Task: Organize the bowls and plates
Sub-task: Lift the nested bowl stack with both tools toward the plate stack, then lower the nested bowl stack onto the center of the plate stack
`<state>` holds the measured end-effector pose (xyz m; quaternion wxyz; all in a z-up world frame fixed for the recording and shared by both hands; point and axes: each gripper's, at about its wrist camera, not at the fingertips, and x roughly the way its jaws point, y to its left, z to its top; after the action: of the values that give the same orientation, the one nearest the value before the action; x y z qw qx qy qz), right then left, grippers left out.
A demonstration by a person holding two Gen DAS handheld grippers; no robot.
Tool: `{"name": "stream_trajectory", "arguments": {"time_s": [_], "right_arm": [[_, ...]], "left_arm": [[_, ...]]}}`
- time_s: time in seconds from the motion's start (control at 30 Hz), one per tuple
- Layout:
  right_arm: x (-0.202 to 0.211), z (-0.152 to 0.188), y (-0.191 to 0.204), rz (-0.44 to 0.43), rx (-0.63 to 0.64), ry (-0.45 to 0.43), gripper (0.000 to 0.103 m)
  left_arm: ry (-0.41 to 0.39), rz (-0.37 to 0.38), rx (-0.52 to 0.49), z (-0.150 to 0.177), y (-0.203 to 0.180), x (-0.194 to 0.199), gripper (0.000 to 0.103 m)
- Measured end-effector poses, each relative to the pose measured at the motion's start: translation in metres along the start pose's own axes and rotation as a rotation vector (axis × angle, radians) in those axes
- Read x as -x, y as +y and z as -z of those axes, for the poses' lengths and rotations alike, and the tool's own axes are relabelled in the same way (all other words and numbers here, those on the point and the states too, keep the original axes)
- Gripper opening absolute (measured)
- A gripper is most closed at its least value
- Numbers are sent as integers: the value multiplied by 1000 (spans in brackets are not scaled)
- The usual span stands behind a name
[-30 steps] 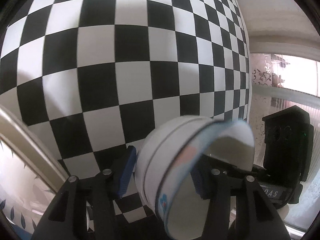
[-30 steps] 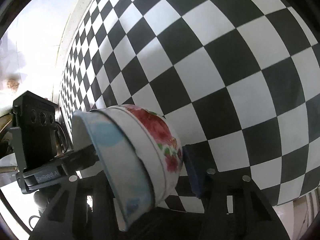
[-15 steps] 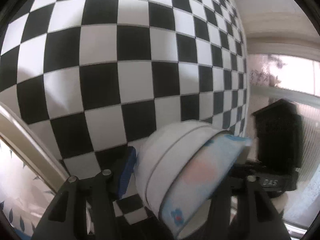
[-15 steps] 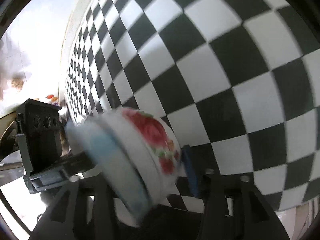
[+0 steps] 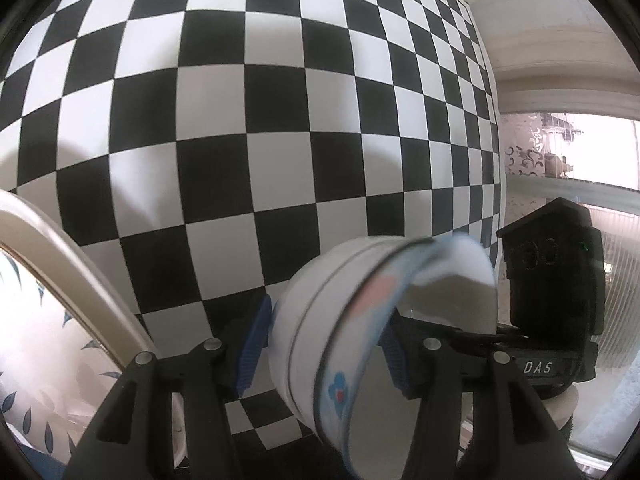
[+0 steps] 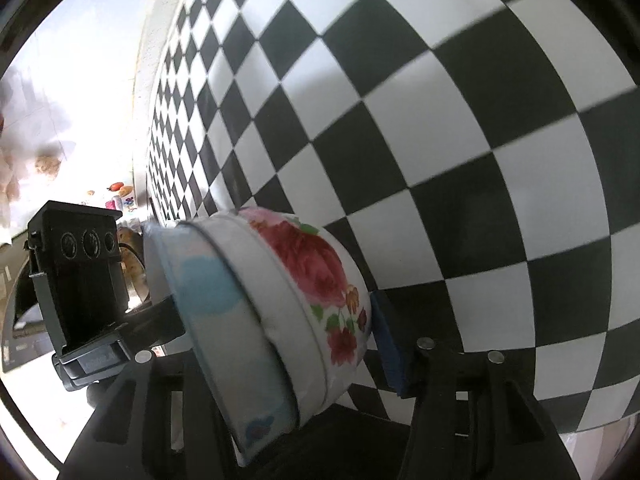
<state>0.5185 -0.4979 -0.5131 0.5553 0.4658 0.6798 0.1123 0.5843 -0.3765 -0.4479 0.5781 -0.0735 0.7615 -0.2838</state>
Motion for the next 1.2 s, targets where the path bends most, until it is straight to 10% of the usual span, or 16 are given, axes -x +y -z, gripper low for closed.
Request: {"name": "stream_trajectory", "arguments": {"time_s": [0.7, 1.2], "right_arm": [[-8, -8, 108, 30, 160, 13, 51], [-113, 31, 226, 41, 293, 89, 50]], "left_arm": [[-128, 30, 46, 16, 30, 80, 49], [-223, 4, 139, 60, 126, 158, 49]]}}
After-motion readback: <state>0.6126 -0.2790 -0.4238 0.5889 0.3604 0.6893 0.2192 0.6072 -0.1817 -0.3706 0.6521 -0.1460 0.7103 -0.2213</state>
